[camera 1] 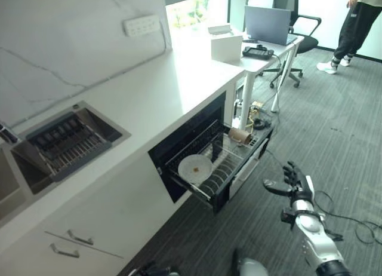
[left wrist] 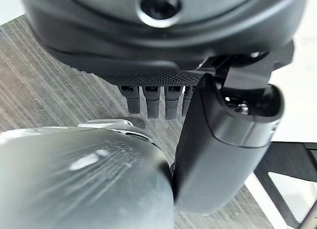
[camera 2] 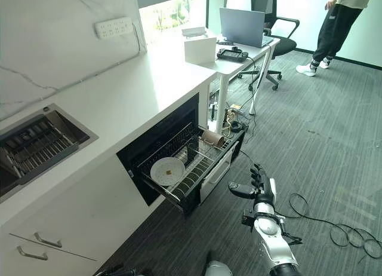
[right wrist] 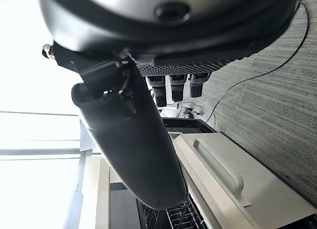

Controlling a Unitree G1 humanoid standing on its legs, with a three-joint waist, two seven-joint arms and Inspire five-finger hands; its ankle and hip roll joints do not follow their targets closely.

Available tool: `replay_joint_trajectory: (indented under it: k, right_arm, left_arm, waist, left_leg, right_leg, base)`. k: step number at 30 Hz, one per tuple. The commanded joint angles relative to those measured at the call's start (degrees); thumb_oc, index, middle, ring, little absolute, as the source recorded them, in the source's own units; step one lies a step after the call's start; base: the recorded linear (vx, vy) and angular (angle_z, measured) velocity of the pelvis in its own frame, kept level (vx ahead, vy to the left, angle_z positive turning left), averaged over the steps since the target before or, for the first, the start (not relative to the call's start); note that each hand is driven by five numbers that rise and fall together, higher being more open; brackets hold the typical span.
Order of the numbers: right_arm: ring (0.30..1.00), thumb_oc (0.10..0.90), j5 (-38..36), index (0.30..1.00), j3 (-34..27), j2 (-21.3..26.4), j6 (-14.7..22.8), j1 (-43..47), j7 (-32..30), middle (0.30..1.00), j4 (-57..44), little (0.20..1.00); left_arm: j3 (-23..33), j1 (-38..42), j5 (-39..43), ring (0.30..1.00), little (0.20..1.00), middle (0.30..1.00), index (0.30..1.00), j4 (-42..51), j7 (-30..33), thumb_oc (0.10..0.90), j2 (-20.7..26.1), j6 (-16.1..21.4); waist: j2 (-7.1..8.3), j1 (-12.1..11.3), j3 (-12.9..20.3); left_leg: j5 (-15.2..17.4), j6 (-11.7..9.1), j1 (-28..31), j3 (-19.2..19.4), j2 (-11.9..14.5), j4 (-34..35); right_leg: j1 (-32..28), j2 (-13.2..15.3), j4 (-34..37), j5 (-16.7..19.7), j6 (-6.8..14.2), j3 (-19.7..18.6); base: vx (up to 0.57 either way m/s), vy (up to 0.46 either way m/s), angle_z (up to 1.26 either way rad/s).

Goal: Place the dishes in the dishwasher.

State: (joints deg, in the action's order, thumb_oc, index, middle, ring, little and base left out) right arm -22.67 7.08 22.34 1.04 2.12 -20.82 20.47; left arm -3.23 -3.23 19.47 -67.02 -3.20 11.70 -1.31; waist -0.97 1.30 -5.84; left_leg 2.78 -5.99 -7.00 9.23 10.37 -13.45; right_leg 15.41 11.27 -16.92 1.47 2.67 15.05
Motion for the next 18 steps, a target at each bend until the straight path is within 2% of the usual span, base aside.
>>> replay_joint_trajectory:
  k: [1,7,8,10,11,13,14,15,16,18]
  right_arm:
    - [0.900,0.800,-2.00,0.900,-4.71,-0.31,5.21,7.13,-2.83,0.900,-2.49,0.900]
    - [0.900,0.800,-11.75,0.900,-4.44,-1.86,5.27,9.32,-2.34,0.900,6.66,0.900]
    - [0.900,0.800,-20.57,0.900,-4.96,-3.24,5.83,11.34,-3.83,0.900,12.63,0.900]
    - [0.900,0.800,-23.99,0.900,-5.42,-3.69,6.04,12.22,-4.12,0.900,14.81,0.900]
    - [0.900,0.800,-30.29,0.900,-6.52,-4.71,7.32,14.26,-5.87,0.900,19.53,0.900]
    - [0.900,0.800,-32.34,0.900,-6.92,-4.85,7.83,15.47,-7.27,0.900,21.04,0.900]
    - [0.827,0.751,-33.16,0.827,-6.93,-5.09,8.62,16.49,-8.37,0.827,22.29,0.827]
    - [0.465,0.510,-34.38,0.465,-7.41,-5.33,9.64,18.28,-9.83,0.465,24.72,0.465]
    - [0.300,0.400,-36.36,0.300,-8.17,-5.30,10.52,20.14,-11.02,0.300,27.14,0.300]
    - [0.300,0.400,-39.09,0.300,-9.55,-4.97,11.26,22.09,-11.80,0.300,29.85,0.300]
  left_arm:
    - [-3.72,-4.66,-3.28,0.900,0.900,0.900,0.900,-2.36,-0.17,0.800,0.98,-3.11]
    - [-4.89,-4.52,-3.14,0.900,0.900,0.900,0.900,-3.52,0.00,0.800,1.37,-3.46]
    - [-5.83,-4.28,-2.98,0.900,0.900,0.900,0.900,-3.79,0.10,0.800,1.64,-3.43]
    - [-6.19,-4.12,-2.88,0.900,0.900,0.900,0.900,-3.87,0.25,0.800,1.68,-3.49]
    - [-6.96,-4.14,-2.83,0.900,0.900,0.900,0.900,-4.05,0.25,0.800,1.83,-3.69]
    - [-7.35,-4.13,-2.67,0.900,0.900,0.900,0.900,-4.06,0.32,0.800,1.78,-4.09]
    - [-7.67,-4.09,-2.74,0.900,0.900,0.900,0.900,-4.14,0.17,0.800,1.81,-4.24]
    - [-8.10,-3.99,-2.78,0.900,0.900,0.900,0.900,-4.37,0.08,0.800,1.75,-4.61]
    - [-8.38,-3.98,-2.91,0.900,0.900,0.900,0.900,-4.77,0.01,0.800,1.58,-4.75]
    - [-8.49,-3.95,-2.99,0.900,0.900,0.900,0.900,-5.34,-0.10,0.800,1.31,-4.86]
  waist:
    - [-0.19,0.37,-4.52]
    - [-0.82,-1.01,-4.43]
    - [-1.42,-2.11,-4.47]
    - [-1.65,-2.50,-4.53]
    - [-2.61,-3.62,-4.32]
    - [-3.16,-4.20,-4.28]
    - [-3.54,-4.63,-4.26]
    - [-4.20,-5.33,-4.21]
    - [-4.75,-5.91,-4.18]
    - [-5.33,-6.44,-4.16]
  left_leg:
    - [10.95,0.97,7.69,0.47,-0.91,-3.74]
    - [11.28,1.11,7.83,-0.10,-1.72,-3.74]
    - [11.34,1.21,7.70,-0.67,-2.21,-3.74]
    - [11.33,1.20,7.62,-0.85,-2.34,-3.74]
    - [11.30,1.24,7.41,-1.36,-2.85,-3.74]
    - [11.15,1.26,7.31,-1.52,-3.09,-3.74]
    - [11.11,1.28,7.22,-1.67,-3.30,-3.74]
    - [11.02,1.32,7.11,-1.95,-3.64,-3.74]
    - [10.91,1.35,6.96,-2.20,-3.93,-3.74]
    - [10.80,1.40,6.83,-2.51,-4.24,-3.74]
  right_leg:
    - [-2.09,3.12,-0.27,-3.35,5.00,-0.67]
    - [-2.42,4.33,-0.27,-2.86,5.42,0.46]
    - [-2.64,5.07,-0.27,-2.59,5.71,0.93]
    - [-2.75,5.38,-0.27,-2.52,5.80,1.16]
    - [-2.91,6.16,-0.27,-2.31,6.04,1.71]
    - [-3.13,6.63,-0.27,-2.24,6.18,2.03]
    - [-3.24,6.95,-0.27,-2.19,6.28,2.24]
    - [-3.37,7.58,-0.27,-2.00,6.54,2.51]
    - [-3.46,8.11,-0.27,-1.84,6.76,2.62]
    - [-3.65,8.61,-0.27,-1.77,6.99,2.65]
  base:
    - [0.00,0.000,0.00]
    - [0.02,0.016,0.18]
    - [0.04,0.014,-0.03]
    - [0.04,0.031,0.16]
    - [0.05,0.047,0.29]
    - [0.05,0.056,0.23]
    - [0.04,0.074,0.20]
    - [0.04,0.076,0.22]
    - [0.04,0.070,0.15]
    - [0.05,0.050,0.28]
